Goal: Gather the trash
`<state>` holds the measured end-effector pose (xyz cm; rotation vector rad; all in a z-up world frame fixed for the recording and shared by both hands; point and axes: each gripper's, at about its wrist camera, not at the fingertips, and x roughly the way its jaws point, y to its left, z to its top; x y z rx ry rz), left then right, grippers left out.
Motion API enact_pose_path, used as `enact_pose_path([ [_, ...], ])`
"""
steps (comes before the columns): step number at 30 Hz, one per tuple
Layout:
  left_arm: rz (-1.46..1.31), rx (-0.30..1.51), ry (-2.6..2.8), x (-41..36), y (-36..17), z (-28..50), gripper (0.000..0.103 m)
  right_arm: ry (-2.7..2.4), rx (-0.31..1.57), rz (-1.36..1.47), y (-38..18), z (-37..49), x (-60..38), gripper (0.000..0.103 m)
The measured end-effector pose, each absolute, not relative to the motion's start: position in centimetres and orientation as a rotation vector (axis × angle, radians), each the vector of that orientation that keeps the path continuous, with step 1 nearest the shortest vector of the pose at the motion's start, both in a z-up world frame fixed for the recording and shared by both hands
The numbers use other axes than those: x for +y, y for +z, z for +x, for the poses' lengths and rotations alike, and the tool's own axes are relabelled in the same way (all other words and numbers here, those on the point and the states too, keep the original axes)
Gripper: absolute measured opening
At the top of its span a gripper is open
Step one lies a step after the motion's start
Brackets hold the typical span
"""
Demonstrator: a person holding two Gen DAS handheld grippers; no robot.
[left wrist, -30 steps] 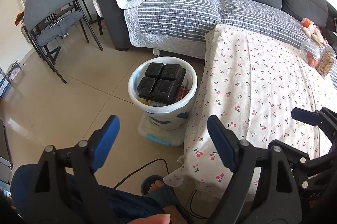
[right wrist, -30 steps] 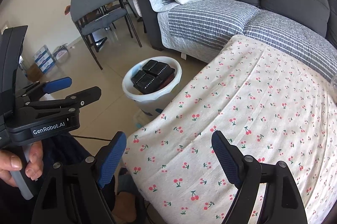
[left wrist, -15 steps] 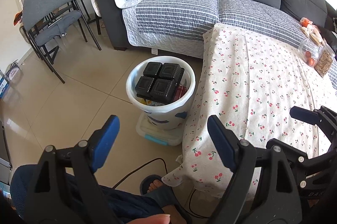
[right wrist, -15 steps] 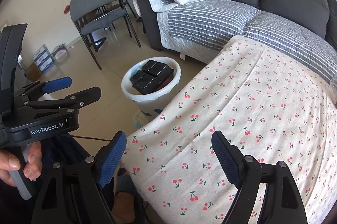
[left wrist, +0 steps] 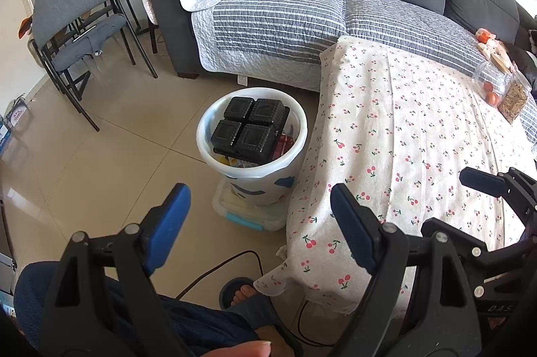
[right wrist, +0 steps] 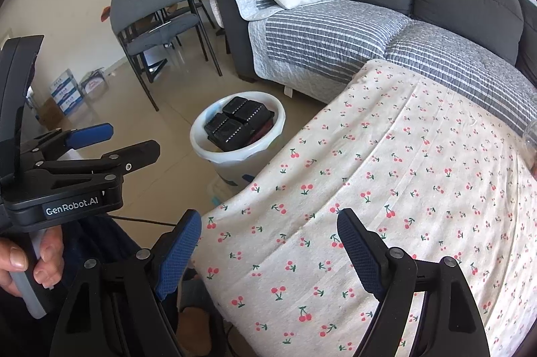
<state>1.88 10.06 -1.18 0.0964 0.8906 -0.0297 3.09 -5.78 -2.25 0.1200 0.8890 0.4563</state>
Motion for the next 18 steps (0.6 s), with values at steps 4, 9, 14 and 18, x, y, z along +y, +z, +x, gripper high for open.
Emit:
enact_pose_path([
  [4, 0.099, 0.892, -0.033, 9.94, -1.2, 1.85, 0.085, 0.453, 0.888, 0.119, -2.25, 3.12, -5.82, 0.085],
  [9, 0.099, 0.892, -0.036, 9.87, -1.24, 1.86, 0.085, 0.451, 0.888, 0.119, -2.22, 3.11, -5.85, 0.085],
  [14, 0.099, 0.894, -0.038, 9.87, -1.25, 1.83, 0.085, 0.446, 0.889, 0.117, -2.28, 3.13, -5.86, 0.085],
  [18, 0.095, 0.897, -0.041, 9.87, -1.29, 1.87, 0.085, 0.443, 0.893, 0.117, -2.38, 3.16, -5.83, 0.085],
])
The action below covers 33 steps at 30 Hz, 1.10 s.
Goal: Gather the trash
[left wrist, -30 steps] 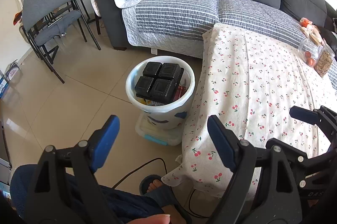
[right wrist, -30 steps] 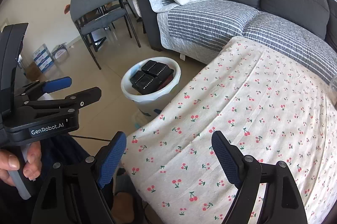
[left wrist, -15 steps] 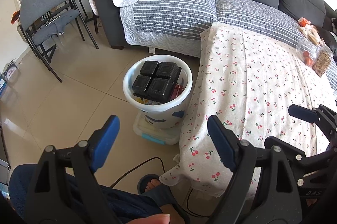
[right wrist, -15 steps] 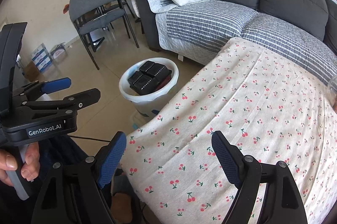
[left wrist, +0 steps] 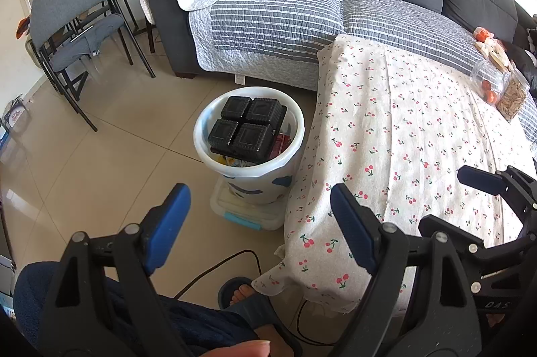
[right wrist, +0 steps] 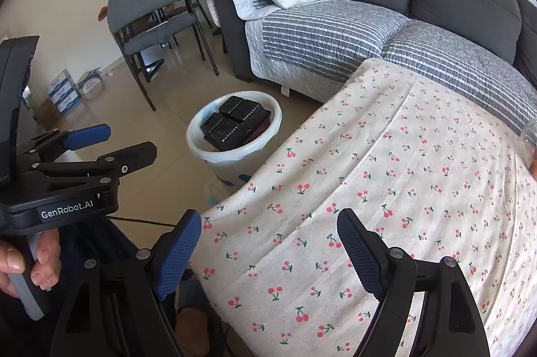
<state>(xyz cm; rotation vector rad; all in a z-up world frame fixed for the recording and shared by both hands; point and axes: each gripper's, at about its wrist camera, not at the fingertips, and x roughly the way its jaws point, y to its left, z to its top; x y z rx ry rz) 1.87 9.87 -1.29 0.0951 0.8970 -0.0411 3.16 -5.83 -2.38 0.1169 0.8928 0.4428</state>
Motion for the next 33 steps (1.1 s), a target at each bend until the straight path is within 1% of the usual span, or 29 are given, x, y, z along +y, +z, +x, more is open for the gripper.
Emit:
enact_pose_path([
  [33, 0.079, 0.917, -0.077, 10.0, -1.45, 2.29, 0.085, 0.437, 0.897, 0.111, -2.66, 3.21, -5.91, 0.085],
])
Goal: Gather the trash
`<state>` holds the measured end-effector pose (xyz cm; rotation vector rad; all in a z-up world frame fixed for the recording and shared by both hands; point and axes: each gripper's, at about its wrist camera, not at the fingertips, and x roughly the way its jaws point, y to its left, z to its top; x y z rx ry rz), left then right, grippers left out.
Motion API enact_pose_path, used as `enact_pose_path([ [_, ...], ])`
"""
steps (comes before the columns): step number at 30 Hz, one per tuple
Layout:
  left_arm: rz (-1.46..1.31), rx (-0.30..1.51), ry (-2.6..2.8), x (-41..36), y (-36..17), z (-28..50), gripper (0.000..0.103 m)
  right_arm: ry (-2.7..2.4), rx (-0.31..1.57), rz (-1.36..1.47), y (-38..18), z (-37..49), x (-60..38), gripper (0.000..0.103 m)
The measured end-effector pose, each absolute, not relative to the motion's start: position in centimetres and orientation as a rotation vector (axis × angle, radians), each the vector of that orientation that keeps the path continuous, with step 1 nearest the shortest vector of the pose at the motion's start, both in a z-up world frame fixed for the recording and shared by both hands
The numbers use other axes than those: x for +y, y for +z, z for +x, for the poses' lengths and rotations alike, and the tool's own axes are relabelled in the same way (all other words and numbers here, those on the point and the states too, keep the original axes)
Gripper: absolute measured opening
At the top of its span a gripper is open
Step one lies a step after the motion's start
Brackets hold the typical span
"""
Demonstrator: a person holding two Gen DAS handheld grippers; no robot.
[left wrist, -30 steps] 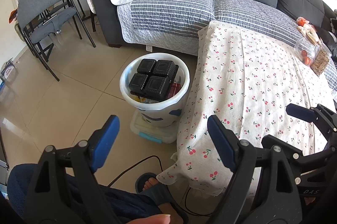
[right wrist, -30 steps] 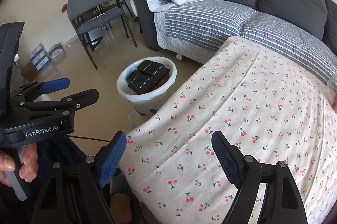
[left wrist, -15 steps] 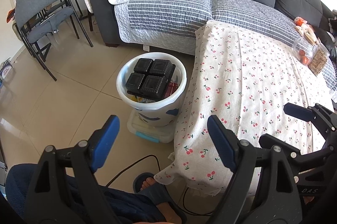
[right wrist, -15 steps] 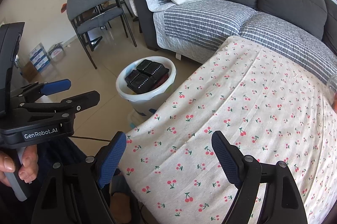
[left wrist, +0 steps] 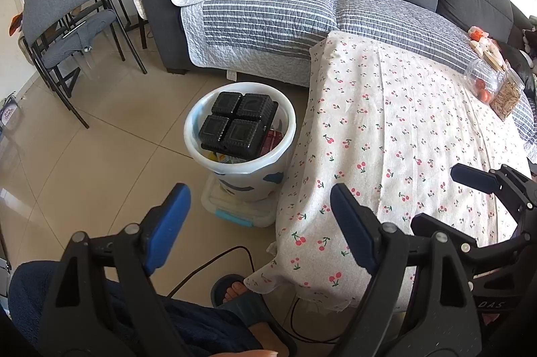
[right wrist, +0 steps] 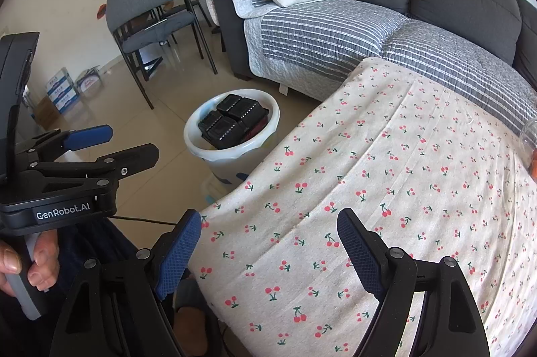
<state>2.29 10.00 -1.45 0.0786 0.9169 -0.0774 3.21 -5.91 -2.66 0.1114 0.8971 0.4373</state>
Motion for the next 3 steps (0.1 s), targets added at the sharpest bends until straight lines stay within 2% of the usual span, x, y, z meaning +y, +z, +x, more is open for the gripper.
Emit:
enact_pose_path([
  [3, 0.077, 0.916, -0.075, 10.01, -1.43, 2.32, 0.085, 0.437, 0.897, 0.112, -2.64, 3.2, -5.89, 0.085],
])
